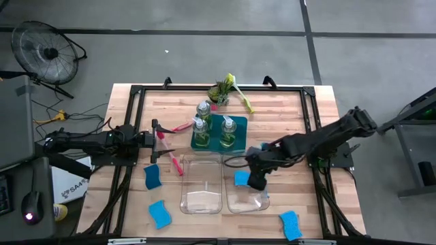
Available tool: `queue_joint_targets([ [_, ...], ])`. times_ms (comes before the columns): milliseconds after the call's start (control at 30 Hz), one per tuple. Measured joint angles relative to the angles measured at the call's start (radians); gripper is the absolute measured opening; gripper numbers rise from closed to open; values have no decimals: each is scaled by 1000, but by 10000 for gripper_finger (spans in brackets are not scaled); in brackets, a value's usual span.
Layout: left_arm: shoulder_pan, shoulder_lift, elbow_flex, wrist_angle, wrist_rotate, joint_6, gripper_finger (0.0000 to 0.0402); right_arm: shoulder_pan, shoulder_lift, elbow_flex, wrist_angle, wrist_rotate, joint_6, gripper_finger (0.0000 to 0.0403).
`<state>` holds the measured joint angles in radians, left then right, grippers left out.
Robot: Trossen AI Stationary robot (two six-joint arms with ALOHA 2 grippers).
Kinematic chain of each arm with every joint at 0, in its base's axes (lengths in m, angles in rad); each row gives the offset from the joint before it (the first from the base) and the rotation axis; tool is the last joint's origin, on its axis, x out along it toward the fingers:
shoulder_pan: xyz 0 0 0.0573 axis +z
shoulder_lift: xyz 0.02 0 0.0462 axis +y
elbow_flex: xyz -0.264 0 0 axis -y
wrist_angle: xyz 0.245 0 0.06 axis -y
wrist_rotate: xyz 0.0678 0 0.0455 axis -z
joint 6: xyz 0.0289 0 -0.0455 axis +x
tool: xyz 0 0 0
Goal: Pick & Place Kitchen Sink Supplies
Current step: Put the blue sponge into the right transparent bin
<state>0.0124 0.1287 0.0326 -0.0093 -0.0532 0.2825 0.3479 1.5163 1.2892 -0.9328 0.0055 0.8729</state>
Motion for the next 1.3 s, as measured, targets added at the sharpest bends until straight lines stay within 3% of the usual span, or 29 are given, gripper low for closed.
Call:
queue_joint_targets([
  [267, 0, 0, 0, 0, 0, 0, 344, 102, -115, 0, -225, -32, 387, 319],
  [467, 0, 0, 0, 0, 0, 0, 344, 219, -130, -4, -362, -39, 754, 319],
  [867, 0, 0, 0, 0, 0, 0, 344, 441, -18, -98, -211, -209, 1237, 319],
  [1033, 0, 0, 0, 0, 0, 0, 344, 511, 66, -101, -108, -318, 1306, 319],
  [1300, 0, 0, 0, 0, 0, 0, 344, 545, 145, -101, 35, -327, 1370, 319],
])
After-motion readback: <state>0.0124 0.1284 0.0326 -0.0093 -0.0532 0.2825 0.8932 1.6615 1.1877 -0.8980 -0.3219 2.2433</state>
